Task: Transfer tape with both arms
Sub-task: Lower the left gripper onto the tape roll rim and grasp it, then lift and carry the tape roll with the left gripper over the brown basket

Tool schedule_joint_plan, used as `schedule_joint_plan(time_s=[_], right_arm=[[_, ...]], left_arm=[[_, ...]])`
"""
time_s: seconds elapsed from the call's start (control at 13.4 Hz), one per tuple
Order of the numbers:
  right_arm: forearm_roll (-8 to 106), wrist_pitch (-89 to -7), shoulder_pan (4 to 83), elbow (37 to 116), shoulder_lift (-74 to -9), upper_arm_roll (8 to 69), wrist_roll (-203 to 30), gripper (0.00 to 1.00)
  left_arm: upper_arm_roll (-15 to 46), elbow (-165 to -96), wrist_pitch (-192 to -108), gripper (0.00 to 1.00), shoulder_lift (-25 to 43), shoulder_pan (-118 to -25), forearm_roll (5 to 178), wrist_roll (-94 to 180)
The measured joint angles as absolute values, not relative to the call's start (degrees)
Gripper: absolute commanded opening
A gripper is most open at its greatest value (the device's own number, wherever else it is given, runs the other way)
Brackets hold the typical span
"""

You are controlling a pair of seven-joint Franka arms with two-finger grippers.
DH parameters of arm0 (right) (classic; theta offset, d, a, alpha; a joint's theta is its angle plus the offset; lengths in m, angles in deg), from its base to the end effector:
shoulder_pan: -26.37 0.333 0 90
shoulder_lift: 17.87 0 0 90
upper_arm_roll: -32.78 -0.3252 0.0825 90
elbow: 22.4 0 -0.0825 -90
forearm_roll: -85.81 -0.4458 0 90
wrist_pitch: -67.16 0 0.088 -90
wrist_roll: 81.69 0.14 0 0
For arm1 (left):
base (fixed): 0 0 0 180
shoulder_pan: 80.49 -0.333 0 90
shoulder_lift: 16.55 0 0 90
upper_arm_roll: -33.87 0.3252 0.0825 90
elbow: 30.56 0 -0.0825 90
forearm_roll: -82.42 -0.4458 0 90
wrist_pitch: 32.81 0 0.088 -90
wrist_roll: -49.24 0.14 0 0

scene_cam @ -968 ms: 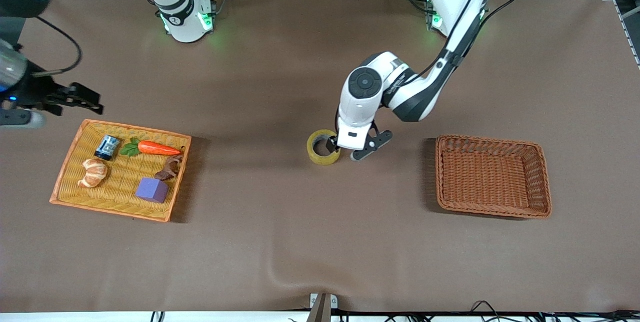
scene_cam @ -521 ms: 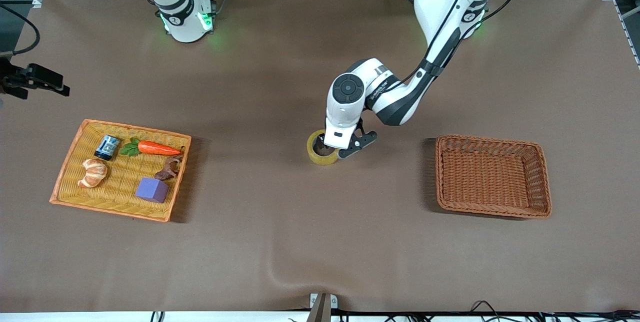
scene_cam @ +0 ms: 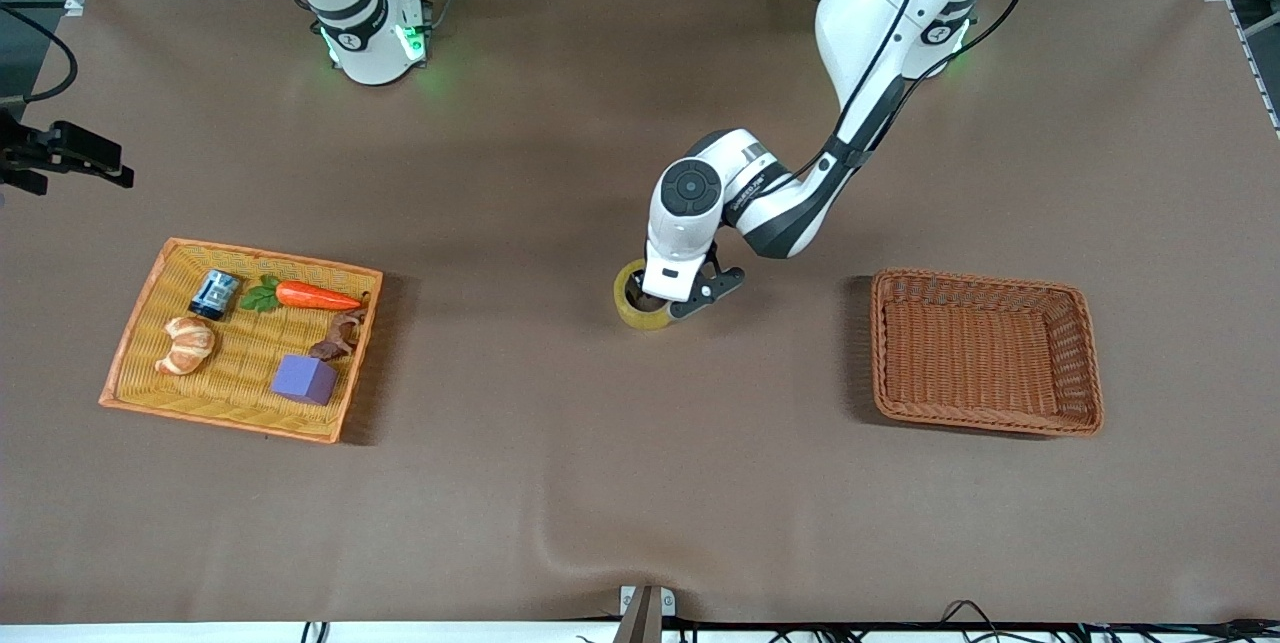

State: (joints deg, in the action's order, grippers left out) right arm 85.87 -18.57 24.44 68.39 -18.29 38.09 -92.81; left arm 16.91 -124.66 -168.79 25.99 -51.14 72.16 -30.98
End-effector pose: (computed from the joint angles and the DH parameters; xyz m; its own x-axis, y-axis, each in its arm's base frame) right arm 0.6017 -0.0764 0.5829 0.9932 0.0681 -0.0940 0.0668 -0.9976 -0.0167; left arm 0.5250 -0.5202 0.1279 0.8563 0.5122 -0.0657 0.5152 -0.8562 0.0394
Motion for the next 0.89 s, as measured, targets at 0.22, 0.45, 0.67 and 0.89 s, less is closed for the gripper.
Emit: schedule_joint_plan(time_s=[0.22,0.45,0.67,0.89], right_arm=[[85.9,-20.8,24.6,68.4,-18.3,38.9,-92.8,1.00],[85.9,-21.5,24.8,68.5,-18.3,39.6,-92.0,1.00],[85.8,-21.1,24.9,68.7,-18.3,39.8,-90.0,1.00],[85.8,-19.1,26.4,68.7,-18.3,40.2,-89.4,1.00]], left_arm=[[16.9,-124.4,-168.8,0.00,26.0,-51.1,72.2,-31.0],[17.1,-124.4,-168.7,0.00,26.2,-51.2,72.2,-31.0],[17.4,-122.9,-168.8,0.00,26.0,-51.7,72.2,-31.0],[17.5,-120.6,-167.0,0.00,21.5,-54.7,72.1,-30.8]])
